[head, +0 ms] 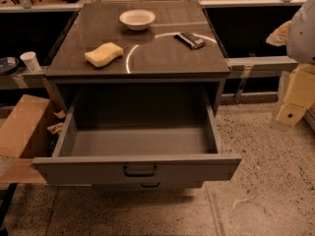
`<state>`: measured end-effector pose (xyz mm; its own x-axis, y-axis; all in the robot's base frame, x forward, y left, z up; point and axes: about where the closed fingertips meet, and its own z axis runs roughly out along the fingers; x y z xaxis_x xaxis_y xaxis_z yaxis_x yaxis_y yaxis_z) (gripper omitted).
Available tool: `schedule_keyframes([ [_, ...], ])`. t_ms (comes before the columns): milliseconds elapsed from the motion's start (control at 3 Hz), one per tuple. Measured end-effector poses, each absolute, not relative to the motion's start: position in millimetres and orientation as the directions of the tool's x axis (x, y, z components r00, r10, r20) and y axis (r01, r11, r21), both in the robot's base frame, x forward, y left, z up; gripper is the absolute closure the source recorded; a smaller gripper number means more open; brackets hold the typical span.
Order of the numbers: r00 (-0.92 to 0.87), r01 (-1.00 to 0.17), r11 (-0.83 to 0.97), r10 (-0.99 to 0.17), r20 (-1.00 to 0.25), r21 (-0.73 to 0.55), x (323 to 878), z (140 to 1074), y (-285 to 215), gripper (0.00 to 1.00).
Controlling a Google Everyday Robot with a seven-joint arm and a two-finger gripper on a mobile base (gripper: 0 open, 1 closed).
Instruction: Close top drawer
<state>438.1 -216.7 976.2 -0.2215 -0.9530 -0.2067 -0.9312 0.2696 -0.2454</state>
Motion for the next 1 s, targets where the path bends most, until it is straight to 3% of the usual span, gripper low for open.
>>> schedule_keyframes([
  [333, -0.221, -0.931, 0.270, -0.953, -0.209, -0.246, 438.4, 976.3, -216.4, 0.00],
  [1000, -0.159, -0.978, 0.187, -0.954, -0.255, -0.090, 422.2, 854.0, -199.6, 0.00],
])
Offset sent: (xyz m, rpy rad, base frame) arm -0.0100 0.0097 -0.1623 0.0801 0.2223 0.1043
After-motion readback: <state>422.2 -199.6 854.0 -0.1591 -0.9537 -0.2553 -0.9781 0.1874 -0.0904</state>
